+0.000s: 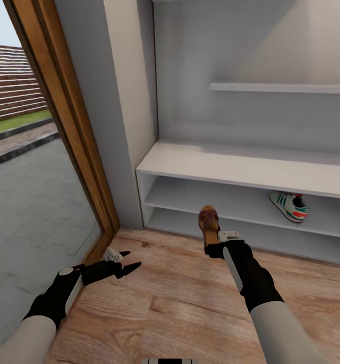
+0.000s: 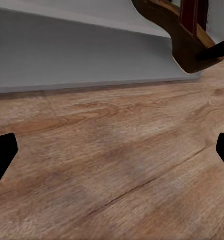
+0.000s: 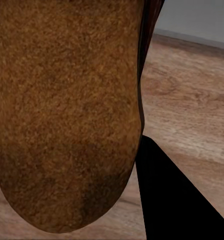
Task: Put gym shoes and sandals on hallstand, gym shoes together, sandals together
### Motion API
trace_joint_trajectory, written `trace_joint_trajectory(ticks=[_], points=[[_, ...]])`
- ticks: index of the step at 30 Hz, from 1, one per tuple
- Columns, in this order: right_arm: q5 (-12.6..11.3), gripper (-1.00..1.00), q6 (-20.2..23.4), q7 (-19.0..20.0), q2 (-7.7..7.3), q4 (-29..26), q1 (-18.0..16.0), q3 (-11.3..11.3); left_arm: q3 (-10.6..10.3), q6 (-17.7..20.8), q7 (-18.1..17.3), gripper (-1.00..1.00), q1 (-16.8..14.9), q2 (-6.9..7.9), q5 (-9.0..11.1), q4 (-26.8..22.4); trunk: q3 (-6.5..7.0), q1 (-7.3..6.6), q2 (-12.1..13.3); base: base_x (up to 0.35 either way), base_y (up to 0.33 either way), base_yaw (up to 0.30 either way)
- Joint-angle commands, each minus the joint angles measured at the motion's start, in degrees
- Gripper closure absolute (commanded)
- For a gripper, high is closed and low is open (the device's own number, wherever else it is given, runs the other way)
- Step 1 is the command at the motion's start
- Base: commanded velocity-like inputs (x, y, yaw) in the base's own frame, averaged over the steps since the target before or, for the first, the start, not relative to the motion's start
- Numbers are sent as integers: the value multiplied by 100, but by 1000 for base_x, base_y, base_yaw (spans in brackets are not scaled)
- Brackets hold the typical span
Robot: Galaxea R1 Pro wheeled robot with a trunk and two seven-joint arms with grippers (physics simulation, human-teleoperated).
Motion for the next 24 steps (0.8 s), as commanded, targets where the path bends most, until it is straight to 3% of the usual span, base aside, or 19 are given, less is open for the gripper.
trace_joint_trajectory(ticks=[1,12,21,24], points=[[-37,100,28,-62,0,-3,-4,9,21,38,-32,-100,-2,-4,-21,-5,-5,1,-2,238,212,0],[-39,100,27,-62,-7,5,-4,6,13,38,-32,-100,-2,-29,-23,-5,-5,1,-2,257,203,0],[-39,100,27,-62,-9,5,-4,1,7,35,-32,-100,-2,-91,-25,-5,-5,1,-2,335,33,0],[-39,100,23,-62,-9,5,-4,1,-105,37,-32,-100,-2,-160,-22,-3,-5,1,-2,320,2,0]])
